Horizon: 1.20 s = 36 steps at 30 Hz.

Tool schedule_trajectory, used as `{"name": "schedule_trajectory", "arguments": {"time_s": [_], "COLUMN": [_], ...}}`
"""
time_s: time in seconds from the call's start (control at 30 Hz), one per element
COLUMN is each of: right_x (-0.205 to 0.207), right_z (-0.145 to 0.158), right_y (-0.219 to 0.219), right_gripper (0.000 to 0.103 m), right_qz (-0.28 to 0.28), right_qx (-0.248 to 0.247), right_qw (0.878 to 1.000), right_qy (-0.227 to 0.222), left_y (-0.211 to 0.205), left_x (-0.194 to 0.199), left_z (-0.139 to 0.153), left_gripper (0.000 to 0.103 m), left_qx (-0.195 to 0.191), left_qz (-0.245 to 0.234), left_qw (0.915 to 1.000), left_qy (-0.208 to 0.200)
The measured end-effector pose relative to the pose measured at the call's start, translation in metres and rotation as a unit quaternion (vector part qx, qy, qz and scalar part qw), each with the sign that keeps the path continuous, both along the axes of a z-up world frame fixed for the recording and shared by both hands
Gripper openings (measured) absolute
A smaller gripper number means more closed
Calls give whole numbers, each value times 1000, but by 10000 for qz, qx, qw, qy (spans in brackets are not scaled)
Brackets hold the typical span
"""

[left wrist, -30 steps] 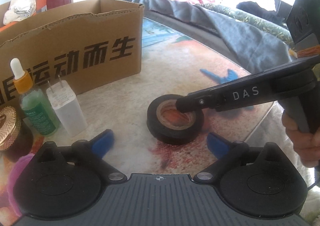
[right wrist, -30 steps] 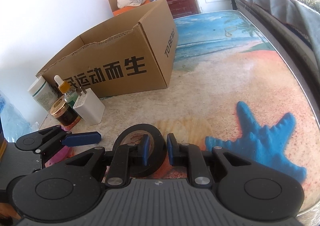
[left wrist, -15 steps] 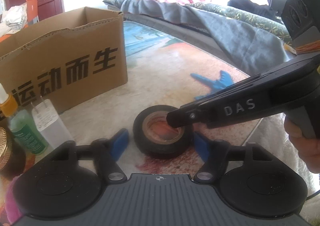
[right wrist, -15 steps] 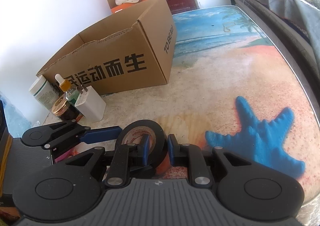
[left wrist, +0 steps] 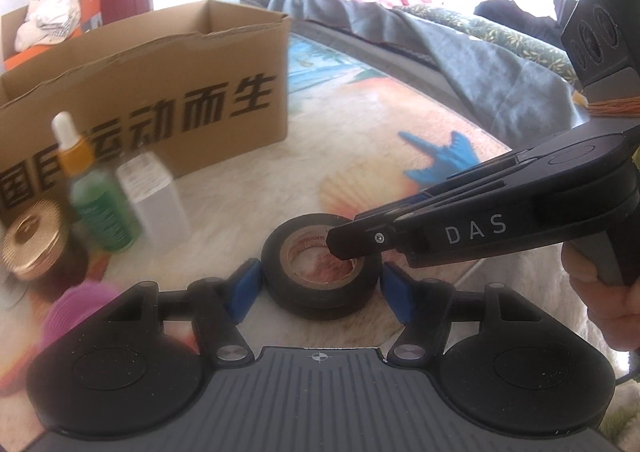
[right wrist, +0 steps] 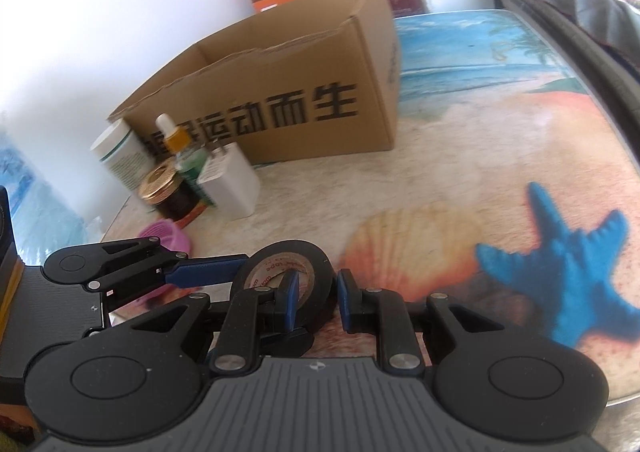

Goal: Organize rigid objects
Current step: 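Close the right tool on the rim of the black tape roll, then lift the black tape roll with the right tool and release it inside the box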

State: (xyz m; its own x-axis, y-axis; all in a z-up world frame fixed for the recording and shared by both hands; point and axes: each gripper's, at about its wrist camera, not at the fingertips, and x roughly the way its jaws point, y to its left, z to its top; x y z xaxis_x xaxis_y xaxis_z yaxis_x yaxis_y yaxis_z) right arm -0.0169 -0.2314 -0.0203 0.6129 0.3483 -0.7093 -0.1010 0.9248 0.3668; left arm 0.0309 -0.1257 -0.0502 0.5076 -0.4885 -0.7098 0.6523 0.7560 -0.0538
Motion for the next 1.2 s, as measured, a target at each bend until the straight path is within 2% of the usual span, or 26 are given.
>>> {"name": "schedule_trajectory", "arguments": {"time_s": [0.5, 0.6, 0.67, 1.2], "right_x": [7, 8, 8, 7], "right_z": [-1, -1, -1, 4], "right_y": [6, 7, 8, 11], "right_gripper": [22, 22, 22, 21], "right_qz": [140, 186, 220, 299], "right_qx": [-163, -198, -221, -409], "right_qw": [9997, 9996, 9995, 9986], "right_qy": [83, 54, 31, -117], "left_y": [-9, -8, -8, -5], "left_x": [5, 6, 6, 0], "left_z": [-4, -5, -4, 2], "left_gripper": [73, 72, 68, 67], "left_qx": [171, 150, 141, -17], "left_qz": [-141, -114, -101, -47], "left_qw": [9997, 9998, 9998, 9994], "left_qy": [-81, -91, -122, -350]}}
